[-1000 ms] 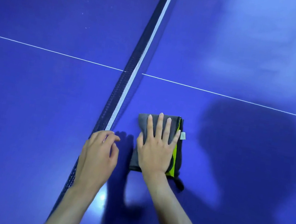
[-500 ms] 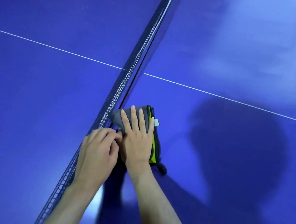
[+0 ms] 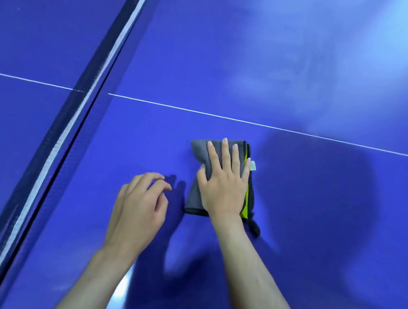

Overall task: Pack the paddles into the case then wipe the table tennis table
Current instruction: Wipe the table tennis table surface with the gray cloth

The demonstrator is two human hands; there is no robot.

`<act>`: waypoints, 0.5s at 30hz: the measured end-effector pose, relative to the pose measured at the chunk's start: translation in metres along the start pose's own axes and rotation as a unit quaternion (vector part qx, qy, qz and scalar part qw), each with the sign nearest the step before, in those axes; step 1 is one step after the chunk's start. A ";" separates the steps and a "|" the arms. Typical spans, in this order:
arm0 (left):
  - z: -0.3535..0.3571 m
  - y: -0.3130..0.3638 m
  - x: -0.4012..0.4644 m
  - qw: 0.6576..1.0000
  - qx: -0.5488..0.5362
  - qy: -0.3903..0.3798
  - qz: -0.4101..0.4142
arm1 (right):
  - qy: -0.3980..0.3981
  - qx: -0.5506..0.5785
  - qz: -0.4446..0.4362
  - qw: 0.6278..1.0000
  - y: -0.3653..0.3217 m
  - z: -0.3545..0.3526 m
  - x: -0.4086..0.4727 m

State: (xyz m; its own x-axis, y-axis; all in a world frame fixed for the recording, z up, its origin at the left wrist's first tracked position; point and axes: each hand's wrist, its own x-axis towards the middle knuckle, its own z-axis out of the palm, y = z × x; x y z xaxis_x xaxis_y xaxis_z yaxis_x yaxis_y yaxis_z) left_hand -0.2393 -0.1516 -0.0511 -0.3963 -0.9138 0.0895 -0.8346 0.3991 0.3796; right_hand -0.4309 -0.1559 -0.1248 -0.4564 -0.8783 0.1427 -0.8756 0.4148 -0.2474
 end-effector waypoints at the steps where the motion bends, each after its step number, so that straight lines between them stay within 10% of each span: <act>1: 0.006 0.014 0.000 1.000 -0.001 -0.003 0.006 | 0.005 -0.003 0.009 1.000 0.017 -0.004 0.000; 15: 0.069 0.160 0.009 0.998 -0.018 -0.039 0.054 | 0.039 -0.024 0.135 0.990 0.242 -0.059 0.000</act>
State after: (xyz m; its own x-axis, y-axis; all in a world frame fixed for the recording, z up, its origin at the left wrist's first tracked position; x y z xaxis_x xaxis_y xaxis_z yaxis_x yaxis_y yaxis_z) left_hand -0.4024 -0.0910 -0.0530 -0.5130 -0.8563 0.0595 -0.7715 0.4903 0.4054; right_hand -0.6519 -0.0416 -0.1285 -0.6836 -0.7138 0.1524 -0.7261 0.6440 -0.2408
